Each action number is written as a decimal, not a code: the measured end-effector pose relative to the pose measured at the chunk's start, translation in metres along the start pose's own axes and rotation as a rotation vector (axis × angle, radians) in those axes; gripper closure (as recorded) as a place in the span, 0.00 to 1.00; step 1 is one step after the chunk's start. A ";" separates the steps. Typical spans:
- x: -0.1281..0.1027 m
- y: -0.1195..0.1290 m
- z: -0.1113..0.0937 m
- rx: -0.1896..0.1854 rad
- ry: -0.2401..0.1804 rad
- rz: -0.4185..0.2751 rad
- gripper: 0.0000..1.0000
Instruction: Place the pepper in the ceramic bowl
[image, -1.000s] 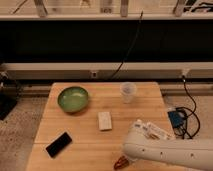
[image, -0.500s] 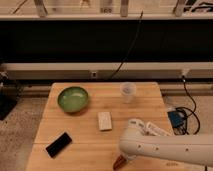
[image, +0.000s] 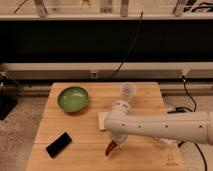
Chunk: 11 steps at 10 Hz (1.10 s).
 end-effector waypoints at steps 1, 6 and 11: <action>0.003 -0.021 -0.006 -0.004 0.003 -0.027 1.00; 0.007 -0.104 -0.018 0.000 0.012 -0.112 1.00; 0.018 -0.198 -0.021 0.029 0.014 -0.177 1.00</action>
